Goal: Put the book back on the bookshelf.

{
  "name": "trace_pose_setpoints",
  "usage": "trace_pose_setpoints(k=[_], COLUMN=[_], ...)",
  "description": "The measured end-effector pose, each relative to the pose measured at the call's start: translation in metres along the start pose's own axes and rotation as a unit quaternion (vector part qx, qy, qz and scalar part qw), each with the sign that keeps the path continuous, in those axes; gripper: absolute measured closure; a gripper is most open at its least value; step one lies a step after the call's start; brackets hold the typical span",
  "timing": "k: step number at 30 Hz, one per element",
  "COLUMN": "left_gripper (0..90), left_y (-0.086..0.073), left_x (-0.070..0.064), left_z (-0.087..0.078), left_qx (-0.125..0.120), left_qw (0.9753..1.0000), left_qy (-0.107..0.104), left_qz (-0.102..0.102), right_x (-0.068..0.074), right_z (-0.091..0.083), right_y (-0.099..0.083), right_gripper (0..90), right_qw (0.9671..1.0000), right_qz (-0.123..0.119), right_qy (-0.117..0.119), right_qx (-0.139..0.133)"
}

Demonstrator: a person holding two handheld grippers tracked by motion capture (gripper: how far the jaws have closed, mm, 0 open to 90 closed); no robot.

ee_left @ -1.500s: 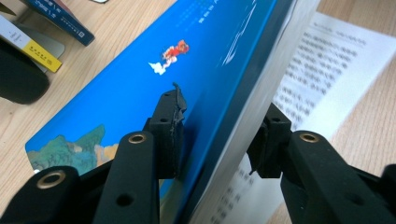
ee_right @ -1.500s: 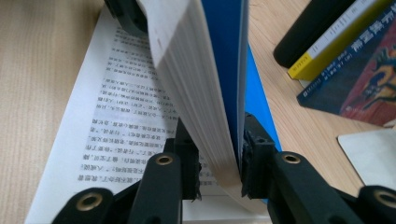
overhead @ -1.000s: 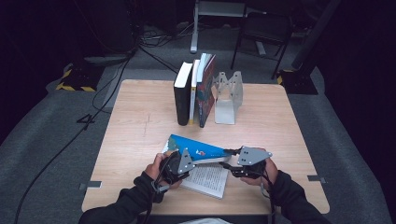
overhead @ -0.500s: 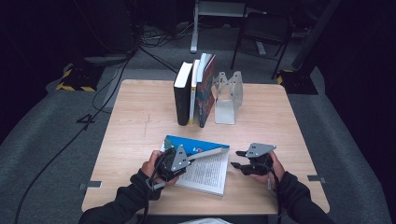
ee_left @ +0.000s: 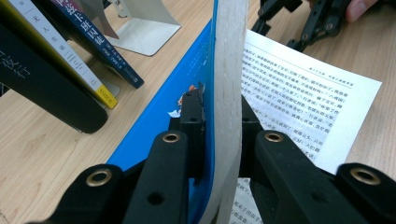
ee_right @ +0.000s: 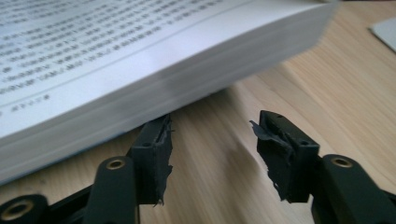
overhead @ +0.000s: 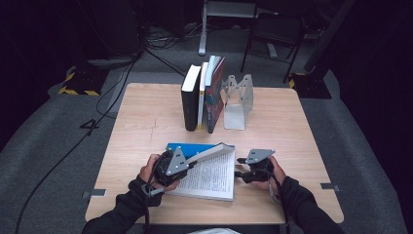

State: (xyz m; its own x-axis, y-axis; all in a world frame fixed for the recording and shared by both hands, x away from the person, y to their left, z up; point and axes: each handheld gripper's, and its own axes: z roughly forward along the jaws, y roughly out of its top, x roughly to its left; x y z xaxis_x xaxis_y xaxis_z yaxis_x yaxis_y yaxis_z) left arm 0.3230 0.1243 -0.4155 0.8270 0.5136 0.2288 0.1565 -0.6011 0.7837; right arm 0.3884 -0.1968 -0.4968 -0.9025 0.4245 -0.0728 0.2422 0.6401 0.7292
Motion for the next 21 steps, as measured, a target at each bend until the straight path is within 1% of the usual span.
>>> trace_pose_setpoints(k=[1, 2, 4, 5, 6, 7, 8, 9, 10, 11, 12, 14, 15, 16, 17, 19, 20, 21], left_gripper=[80.1, 80.0, 79.8, 79.8, 79.7, 79.6, 79.4, 79.4, 79.3, 79.3, 79.4, 79.5, 79.6, 79.6, 79.6, 79.5, 79.4, 78.9], left_y=[-0.001, -0.001, -0.002, -0.003, -0.003, -0.003, -0.003, -0.004, -0.003, -0.002, -0.001, 0.001, 0.001, 0.002, 0.002, 0.003, 0.001, 0.000], left_x=[0.001, 0.001, 0.003, 0.004, 0.004, 0.004, 0.004, 0.003, 0.003, 0.003, 0.004, 0.007, 0.007, 0.007, 0.007, 0.004, 0.003, 0.003], left_z=[-0.001, -0.002, -0.003, -0.004, -0.004, -0.004, -0.004, -0.003, -0.003, -0.004, -0.005, -0.007, -0.007, -0.009, -0.009, -0.010, -0.011, -0.012], left_qx=[0.001, -0.003, -0.006, -0.008, -0.008, -0.010, -0.010, -0.011, -0.014, -0.019, -0.027, -0.041, -0.041, -0.053, -0.053, -0.058, -0.060, -0.062], left_qw=[1.0000, 1.0000, 0.9999, 0.9999, 0.9998, 0.9997, 0.9997, 0.9997, 0.9996, 0.9994, 0.9990, 0.9980, 0.9980, 0.9971, 0.9971, 0.9969, 0.9968, 0.9964], left_qy=[-0.002, -0.005, -0.008, -0.010, -0.013, -0.016, -0.016, -0.018, -0.020, -0.020, -0.023, -0.031, -0.031, -0.036, -0.036, -0.037, -0.038, -0.041], left_qz=[-0.001, -0.004, -0.008, -0.009, -0.011, -0.015, -0.015, -0.015, -0.015, -0.018, -0.027, -0.036, -0.036, -0.041, -0.041, -0.039, -0.038, -0.040], right_x=[0.001, 0.001, 0.001, 0.002, 0.003, 0.004, 0.004, 0.005, 0.005, 0.005, 0.005, 0.003, 0.002, 0.001, 0.001, 0.002, 0.002, 0.003], right_z=[0.001, 0.000, -0.003, -0.004, -0.007, -0.010, -0.010, -0.014, -0.016, -0.018, -0.021, -0.029, -0.033, -0.038, -0.038, -0.045, -0.046, -0.049], right_y=[0.000, 0.000, 0.000, 0.000, 0.001, 0.002, 0.002, 0.004, 0.005, 0.006, 0.007, 0.011, 0.013, 0.017, 0.017, 0.026, 0.028, 0.032], right_gripper=[46.0, 46.1, 48.3, 49.9, 52.5, 53.1, 53.1, 54.9, 56.0, 56.0, 56.0, 56.0, 55.9, 56.0, 56.0, 56.0, 56.0, 56.0], right_qw=[1.0000, 0.9999, 0.9993, 0.9989, 0.9980, 0.9971, 0.9971, 0.9956, 0.9948, 0.9942, 0.9936, 0.9902, 0.9886, 0.9866, 0.9866, 0.9855, 0.9852, 0.9848], right_qz=[-0.005, -0.007, -0.001, -0.002, -0.003, 0.001, 0.001, 0.008, 0.010, 0.011, 0.011, 0.025, 0.028, 0.029, 0.029, 0.018, 0.017, 0.008], right_qy=[0.001, 0.011, 0.022, 0.023, 0.024, 0.027, 0.027, 0.029, 0.032, 0.030, 0.027, 0.025, 0.023, 0.019, 0.019, 0.005, 0.003, -0.002], right_qx=[-0.002, -0.011, -0.032, -0.042, -0.058, -0.071, -0.071, -0.089, -0.096, -0.102, -0.109, -0.135, -0.146, -0.159, -0.159, -0.168, -0.170, -0.174])
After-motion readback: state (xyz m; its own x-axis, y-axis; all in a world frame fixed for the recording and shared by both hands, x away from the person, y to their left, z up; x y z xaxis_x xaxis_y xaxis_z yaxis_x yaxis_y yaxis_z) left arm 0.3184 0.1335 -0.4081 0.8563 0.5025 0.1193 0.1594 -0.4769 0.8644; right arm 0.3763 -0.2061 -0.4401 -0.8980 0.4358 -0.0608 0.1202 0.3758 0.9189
